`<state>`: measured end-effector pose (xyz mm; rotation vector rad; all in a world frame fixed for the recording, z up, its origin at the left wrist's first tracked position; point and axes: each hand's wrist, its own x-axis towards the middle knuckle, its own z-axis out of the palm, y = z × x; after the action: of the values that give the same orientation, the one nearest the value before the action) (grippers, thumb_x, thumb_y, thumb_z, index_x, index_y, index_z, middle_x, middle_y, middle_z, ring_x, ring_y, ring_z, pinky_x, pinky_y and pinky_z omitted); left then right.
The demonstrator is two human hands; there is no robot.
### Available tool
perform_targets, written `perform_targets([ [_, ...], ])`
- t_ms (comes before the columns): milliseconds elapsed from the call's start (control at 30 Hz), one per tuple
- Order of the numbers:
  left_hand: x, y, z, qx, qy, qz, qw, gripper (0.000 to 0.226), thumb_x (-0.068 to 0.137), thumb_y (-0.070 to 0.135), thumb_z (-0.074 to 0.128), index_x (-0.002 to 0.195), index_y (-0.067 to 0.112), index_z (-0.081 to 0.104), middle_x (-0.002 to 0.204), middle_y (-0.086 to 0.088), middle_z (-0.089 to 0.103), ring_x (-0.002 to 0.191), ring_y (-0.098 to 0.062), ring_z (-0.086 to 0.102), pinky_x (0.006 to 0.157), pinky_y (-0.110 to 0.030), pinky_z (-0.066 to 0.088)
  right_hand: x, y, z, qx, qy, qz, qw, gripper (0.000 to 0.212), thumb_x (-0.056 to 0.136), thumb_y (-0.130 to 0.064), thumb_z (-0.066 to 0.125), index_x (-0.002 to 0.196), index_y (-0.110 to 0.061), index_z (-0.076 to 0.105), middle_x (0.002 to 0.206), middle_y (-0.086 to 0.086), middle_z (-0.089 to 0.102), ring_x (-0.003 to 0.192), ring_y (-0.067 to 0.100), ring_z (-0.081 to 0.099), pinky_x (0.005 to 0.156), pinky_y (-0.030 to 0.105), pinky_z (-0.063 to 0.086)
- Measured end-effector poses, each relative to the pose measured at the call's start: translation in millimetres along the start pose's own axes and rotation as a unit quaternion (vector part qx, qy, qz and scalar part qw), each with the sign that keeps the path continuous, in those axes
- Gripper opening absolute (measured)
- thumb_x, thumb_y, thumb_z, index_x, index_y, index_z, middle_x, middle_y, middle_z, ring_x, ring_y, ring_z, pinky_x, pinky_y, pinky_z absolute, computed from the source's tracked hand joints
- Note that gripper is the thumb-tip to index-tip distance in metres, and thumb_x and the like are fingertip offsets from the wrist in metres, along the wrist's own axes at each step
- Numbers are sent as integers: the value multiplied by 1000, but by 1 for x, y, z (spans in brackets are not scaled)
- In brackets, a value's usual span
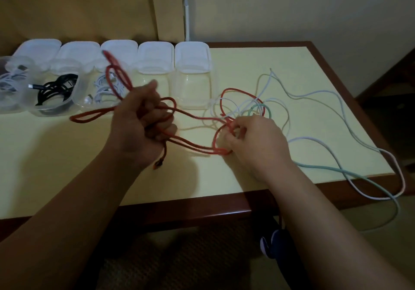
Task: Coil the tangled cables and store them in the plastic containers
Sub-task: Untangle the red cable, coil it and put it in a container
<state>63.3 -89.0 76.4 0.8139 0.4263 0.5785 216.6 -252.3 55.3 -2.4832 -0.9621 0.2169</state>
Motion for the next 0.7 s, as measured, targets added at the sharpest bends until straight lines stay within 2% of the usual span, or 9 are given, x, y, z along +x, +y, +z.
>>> perform_targets([
  [100, 7, 25, -20, -10, 85, 28, 996, 39, 91, 36, 57, 61, 25, 36, 46, 10, 21, 48, -10, 12, 46, -25, 16, 4, 9, -5, 29, 28, 43, 998, 20, 91, -41, 59, 87, -25, 70, 76, -4, 66, 80, 26, 64, 63, 34, 46],
  [200, 12, 36, -39, 49, 134, 14, 990, 41, 98, 39, 55, 61, 25, 41, 48, 10, 23, 47, -9, 14, 45, -24, 19, 5, 11, -10, 90, 41, 32, 995, 10, 87, -34, 68, 95, -29, 68, 77, -10, 65, 76, 13, 63, 59, 30, 41],
  [233, 12, 34, -41, 57, 130, -1, 990, 42, 98, 39, 55, 61, 25, 42, 48, 10, 23, 46, -9, 15, 45, -24, 18, 3, 10, -10, 117, 47, 8, 992, 14, 84, -29, 73, 94, -28, 64, 75, -10, 64, 71, 11, 61, 58, 30, 42],
  [333, 8, 19, -33, 61, 82, -36, 994, 41, 97, 34, 56, 62, 24, 36, 48, 10, 20, 48, -10, 11, 48, -26, 13, -1, 5, -6, 181, 36, -89, 979, 29, 80, -13, 77, 90, -22, 52, 60, -7, 51, 57, 15, 47, 57, 32, 38],
  [400, 6, 10, -26, 62, 39, -52, 996, 40, 95, 33, 57, 64, 22, 33, 47, 9, 20, 48, -10, 10, 48, -26, 12, -1, 4, -4, 150, 18, -117, 982, 31, 80, -13, 80, 97, -25, 57, 58, -7, 39, 55, 12, 40, 56, 30, 36],
  [500, 4, -1, -16, 63, 6, -80, 995, 40, 91, 37, 57, 64, 21, 34, 45, 8, 19, 44, -9, 12, 47, -27, 11, 0, 5, 0, 98, 25, -134, 986, 41, 82, -25, 82, 117, -39, 66, 63, -10, 45, 61, 7, 48, 59, 28, 37],
  [600, 3, -6, -9, 63, -26, -113, 991, 43, 94, 38, 52, 59, 19, 37, 44, 7, 19, 47, -11, 9, 47, -27, 12, -1, 4, 4, 53, 33, -142, 988, 32, 91, -41, 76, 123, -45, 72, 72, -16, 54, 69, 4, 50, 61, 27, 37],
  [700, 1, -6, -7, 30, -109, -172, 979, 49, 98, 39, 43, 54, 17, 38, 44, 6, 15, 46, -12, 9, 46, -27, 12, -1, 3, 7, 21, 33, -150, 988, 35, 92, -50, 72, 127, -49, 70, 89, -18, 64, 89, 9, 59, 75, 31, 45],
])
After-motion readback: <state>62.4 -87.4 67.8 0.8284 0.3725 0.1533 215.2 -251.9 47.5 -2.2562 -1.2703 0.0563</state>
